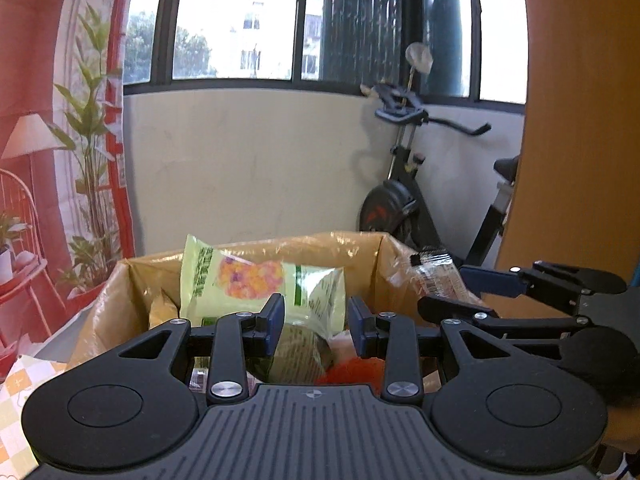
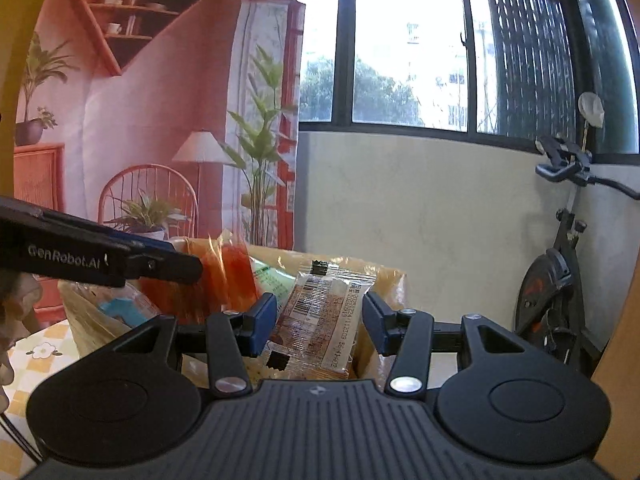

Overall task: Organize snacks
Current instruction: 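Lift both held packets up and carry them over the open box, then open both grippers to drop the packets into the box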

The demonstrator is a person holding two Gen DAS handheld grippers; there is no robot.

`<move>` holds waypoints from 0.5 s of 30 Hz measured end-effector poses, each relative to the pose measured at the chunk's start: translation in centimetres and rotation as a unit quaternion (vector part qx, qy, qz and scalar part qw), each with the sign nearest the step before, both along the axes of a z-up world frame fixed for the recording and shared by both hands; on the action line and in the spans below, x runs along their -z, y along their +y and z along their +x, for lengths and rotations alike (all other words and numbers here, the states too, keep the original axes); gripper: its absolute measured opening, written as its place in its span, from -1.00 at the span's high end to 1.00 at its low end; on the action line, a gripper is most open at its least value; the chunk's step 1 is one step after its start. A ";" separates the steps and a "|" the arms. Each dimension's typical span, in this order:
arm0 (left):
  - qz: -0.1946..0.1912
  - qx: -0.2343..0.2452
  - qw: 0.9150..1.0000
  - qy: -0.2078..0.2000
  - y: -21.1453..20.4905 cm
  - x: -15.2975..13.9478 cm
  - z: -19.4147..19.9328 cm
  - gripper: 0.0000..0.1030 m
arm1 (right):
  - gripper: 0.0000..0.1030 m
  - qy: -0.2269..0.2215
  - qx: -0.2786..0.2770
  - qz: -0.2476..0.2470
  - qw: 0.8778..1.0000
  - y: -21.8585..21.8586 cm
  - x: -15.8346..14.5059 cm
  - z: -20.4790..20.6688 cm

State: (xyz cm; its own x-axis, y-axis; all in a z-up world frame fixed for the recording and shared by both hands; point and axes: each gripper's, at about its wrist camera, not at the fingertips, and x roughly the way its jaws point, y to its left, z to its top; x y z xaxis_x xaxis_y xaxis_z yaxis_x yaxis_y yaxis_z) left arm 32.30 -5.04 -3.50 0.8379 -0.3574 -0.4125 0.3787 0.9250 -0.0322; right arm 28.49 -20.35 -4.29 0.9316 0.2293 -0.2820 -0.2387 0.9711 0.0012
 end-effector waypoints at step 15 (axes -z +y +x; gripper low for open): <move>-0.006 -0.016 1.000 -0.017 1.9 -1.7 -3.6 -0.04 | -0.15 0.002 0.018 0.010 1.000 -0.1 -0.3 -3.5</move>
